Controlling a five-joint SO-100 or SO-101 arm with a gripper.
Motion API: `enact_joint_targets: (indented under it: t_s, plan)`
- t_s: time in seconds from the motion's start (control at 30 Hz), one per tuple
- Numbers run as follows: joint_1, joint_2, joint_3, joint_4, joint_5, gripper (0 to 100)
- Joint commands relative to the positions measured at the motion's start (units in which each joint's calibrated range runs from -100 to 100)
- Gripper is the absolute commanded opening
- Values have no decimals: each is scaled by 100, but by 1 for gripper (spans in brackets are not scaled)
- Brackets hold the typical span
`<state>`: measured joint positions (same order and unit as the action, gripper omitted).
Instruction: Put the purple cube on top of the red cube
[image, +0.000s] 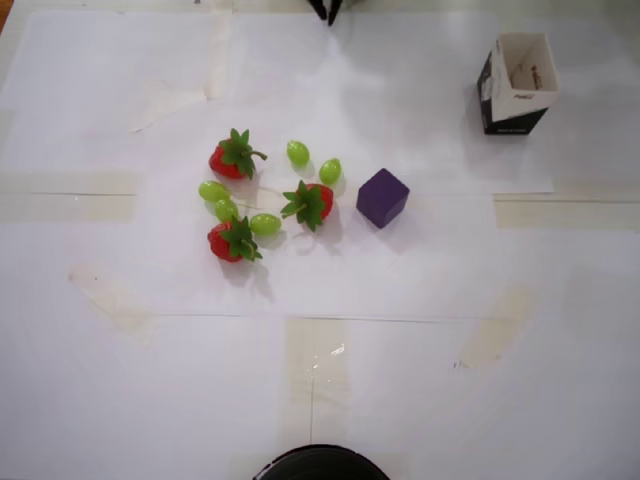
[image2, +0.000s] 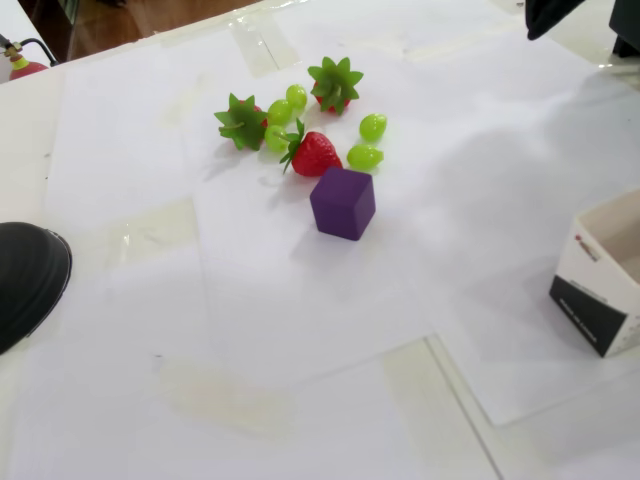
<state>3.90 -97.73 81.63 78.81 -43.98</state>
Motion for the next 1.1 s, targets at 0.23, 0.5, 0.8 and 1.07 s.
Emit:
enact_joint_targets:
  t_s: [0.23, 0.5, 0.8, 1.07]
  plan:
    - [30, 22, -499, 92, 117, 0]
    - [-154, 22, -536, 207, 88, 0]
    - [-478, 14, -190, -406, 205, 0]
    - [-706, 14, -317, -1035, 640, 0]
